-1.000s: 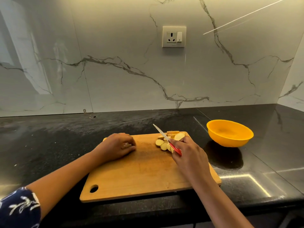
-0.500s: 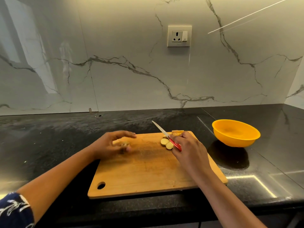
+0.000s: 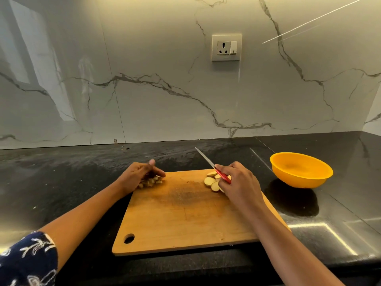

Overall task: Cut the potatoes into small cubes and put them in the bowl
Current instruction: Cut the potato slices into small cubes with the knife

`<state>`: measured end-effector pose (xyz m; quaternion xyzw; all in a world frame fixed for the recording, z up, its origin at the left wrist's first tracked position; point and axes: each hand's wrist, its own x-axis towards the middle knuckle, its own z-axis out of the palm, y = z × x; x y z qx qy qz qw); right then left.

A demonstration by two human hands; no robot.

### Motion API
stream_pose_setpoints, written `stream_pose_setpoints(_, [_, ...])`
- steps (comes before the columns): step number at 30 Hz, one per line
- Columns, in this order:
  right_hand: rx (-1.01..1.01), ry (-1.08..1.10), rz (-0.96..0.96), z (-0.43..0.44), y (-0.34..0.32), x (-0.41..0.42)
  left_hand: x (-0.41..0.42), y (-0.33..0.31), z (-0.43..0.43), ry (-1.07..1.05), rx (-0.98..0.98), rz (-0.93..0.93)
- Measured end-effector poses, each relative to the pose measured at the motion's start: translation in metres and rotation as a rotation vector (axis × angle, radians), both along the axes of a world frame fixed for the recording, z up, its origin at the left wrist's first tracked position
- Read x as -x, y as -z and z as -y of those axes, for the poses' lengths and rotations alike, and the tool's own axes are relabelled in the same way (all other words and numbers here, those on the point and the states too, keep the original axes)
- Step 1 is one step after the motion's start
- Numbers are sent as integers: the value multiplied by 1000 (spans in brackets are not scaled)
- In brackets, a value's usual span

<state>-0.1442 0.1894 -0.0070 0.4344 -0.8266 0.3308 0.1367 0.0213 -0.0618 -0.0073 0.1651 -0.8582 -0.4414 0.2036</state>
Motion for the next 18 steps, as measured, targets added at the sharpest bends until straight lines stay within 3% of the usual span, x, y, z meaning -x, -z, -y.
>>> stream_pose_setpoints(6, [16,-8,9,0,1,-3,7,-6,-9,13,-295,-24])
stream_pose_setpoints(10, [37,7,18,-1,3,-3,15,-8,-15,-42,-331,-50])
stream_pose_setpoints(14, [117,25,27,-5,3,-1,24,-7,-22,-134,-380,-215])
stream_pose_setpoints(18, [181,104,37,-15,-1,8,22,-8,-20,-244,-225,-378])
